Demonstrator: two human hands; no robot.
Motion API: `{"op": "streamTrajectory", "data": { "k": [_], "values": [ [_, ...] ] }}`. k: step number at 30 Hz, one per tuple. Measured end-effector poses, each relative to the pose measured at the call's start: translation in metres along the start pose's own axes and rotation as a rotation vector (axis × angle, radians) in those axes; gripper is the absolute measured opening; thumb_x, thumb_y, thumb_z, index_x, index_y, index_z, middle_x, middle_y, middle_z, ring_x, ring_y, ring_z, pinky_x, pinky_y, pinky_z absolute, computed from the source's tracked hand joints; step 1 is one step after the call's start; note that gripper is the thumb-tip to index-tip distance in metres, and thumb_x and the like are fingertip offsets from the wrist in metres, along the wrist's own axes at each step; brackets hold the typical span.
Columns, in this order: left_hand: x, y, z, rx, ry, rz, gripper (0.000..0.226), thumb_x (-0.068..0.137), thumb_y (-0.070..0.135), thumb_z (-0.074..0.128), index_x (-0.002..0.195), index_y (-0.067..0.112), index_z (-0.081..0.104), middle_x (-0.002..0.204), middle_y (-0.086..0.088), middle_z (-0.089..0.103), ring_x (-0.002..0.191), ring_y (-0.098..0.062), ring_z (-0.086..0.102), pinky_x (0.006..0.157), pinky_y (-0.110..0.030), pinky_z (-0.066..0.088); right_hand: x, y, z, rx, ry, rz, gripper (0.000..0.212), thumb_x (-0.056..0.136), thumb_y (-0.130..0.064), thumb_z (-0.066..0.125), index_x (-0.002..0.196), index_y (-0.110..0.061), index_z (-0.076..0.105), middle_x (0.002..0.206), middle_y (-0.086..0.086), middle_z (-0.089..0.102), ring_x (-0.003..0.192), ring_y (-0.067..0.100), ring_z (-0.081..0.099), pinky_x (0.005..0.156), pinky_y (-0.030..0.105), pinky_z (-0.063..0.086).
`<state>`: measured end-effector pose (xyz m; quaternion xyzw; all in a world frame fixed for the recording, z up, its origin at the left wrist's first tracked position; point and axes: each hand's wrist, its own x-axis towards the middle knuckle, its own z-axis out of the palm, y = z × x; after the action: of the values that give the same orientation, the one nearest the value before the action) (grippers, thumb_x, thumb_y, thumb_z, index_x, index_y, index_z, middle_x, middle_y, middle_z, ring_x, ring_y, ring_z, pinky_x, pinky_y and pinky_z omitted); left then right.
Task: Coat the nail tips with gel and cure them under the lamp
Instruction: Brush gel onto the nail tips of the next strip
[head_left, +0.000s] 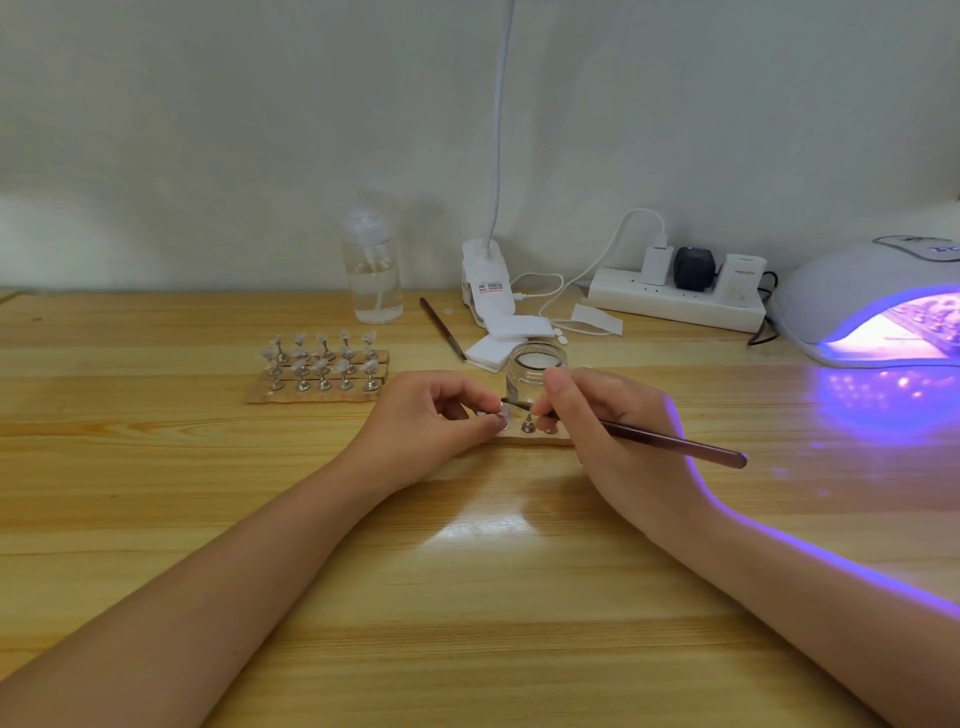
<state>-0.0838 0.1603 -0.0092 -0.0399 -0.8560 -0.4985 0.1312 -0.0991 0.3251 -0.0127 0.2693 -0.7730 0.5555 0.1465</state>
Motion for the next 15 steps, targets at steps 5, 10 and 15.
{"op": "streamTrajectory", "data": {
  "k": [5,10,15],
  "values": [
    [0.0008,-0.0002,0.0000,-0.017,0.014,-0.016,0.017,0.073,0.013,0.075,0.068,0.026,0.067,0.041,0.015,0.049,0.041,0.004,0.042,0.043,-0.005,0.031,-0.0021,-0.0006,-0.0016,0.063,-0.031,-0.048,0.039,0.085,-0.038,0.045,0.065,-0.013,0.067,0.060,-0.003,0.064,0.053,-0.004,0.057,0.056,0.006,0.039],
    [0.0006,-0.0007,-0.0003,-0.023,0.000,-0.022,0.013,0.073,0.014,0.075,0.069,0.025,0.068,0.044,0.012,0.051,0.041,0.003,0.042,0.043,-0.005,0.030,-0.0034,-0.0010,-0.0019,0.122,-0.059,-0.059,0.041,0.087,-0.034,0.047,0.062,-0.008,0.067,0.054,-0.003,0.062,0.049,-0.003,0.055,0.054,0.005,0.036],
    [0.0018,-0.0024,-0.0004,-0.020,-0.009,-0.008,0.017,0.071,0.017,0.077,0.065,0.029,0.067,0.047,0.012,0.054,0.044,0.003,0.043,0.047,-0.006,0.033,-0.0014,-0.0003,-0.0023,0.153,0.003,-0.068,0.036,0.093,-0.026,0.046,0.063,-0.018,0.062,0.055,-0.007,0.059,0.047,-0.003,0.053,0.051,0.005,0.036]
  ]
}}
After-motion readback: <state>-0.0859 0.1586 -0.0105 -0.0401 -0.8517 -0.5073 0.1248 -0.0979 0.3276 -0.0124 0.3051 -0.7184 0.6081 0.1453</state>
